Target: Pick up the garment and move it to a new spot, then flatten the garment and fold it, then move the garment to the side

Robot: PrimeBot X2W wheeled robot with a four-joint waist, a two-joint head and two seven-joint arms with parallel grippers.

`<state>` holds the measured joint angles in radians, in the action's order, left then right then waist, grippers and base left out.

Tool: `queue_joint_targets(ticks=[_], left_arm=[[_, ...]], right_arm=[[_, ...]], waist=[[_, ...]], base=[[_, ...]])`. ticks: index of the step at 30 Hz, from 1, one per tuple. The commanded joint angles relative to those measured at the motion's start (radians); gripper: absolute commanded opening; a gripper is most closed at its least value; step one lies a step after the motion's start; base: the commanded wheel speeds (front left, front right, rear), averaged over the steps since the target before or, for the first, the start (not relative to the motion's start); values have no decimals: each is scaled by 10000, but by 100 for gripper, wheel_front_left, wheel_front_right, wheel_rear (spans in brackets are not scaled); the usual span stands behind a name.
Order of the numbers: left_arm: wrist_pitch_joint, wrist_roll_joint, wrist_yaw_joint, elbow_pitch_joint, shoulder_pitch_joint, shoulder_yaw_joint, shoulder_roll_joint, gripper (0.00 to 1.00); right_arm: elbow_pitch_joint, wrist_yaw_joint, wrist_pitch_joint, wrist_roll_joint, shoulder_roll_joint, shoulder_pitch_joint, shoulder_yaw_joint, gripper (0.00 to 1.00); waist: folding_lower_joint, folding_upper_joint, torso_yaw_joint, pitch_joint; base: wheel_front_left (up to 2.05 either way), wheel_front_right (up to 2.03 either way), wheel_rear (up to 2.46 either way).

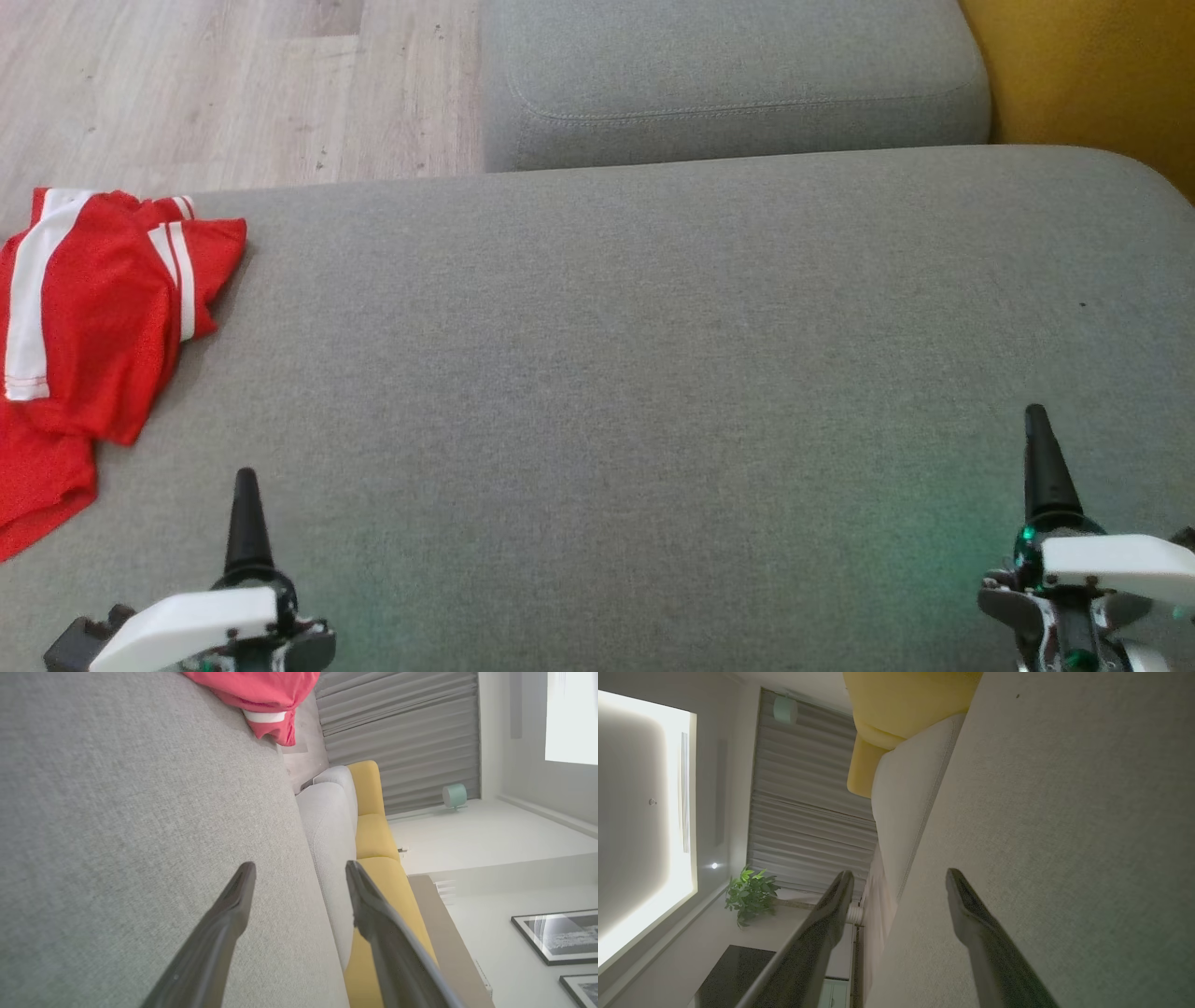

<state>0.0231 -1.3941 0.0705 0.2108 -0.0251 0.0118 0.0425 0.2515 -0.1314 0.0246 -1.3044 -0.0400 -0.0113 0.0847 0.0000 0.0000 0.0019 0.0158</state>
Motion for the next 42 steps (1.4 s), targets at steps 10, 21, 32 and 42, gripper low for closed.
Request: queue_joint_targets(ticks=[10, 21, 32, 42], left_arm=[[-426, 2104, -156, -650, 131, -466, 48, 100], [-778, 4131, -234, -392, -102, -837, 148, 100], [-1100, 5482, -288, -185, -256, -1023, 195, 100], [-1394, 6703, -372, -112, -332, -1290, 235, 100]], right_arm=[[-814, 3, -429, 2003, -56, 97, -589, 100], [-587, 3, -784, 3963, -63, -20, -1099, 100], [-517, 4, -1107, 5476, -69, -35, -1447, 100], [-467, 4, -1310, 6846, -75, -87, -1731, 100]], waist=[[0, 0, 78, 16], [0, 0, 135, 57], [0, 0, 191, 80], [0, 0, 227, 104]], base=[[0, 0, 0], [0, 0, 0], [0, 0, 0], [0, 0, 0]])
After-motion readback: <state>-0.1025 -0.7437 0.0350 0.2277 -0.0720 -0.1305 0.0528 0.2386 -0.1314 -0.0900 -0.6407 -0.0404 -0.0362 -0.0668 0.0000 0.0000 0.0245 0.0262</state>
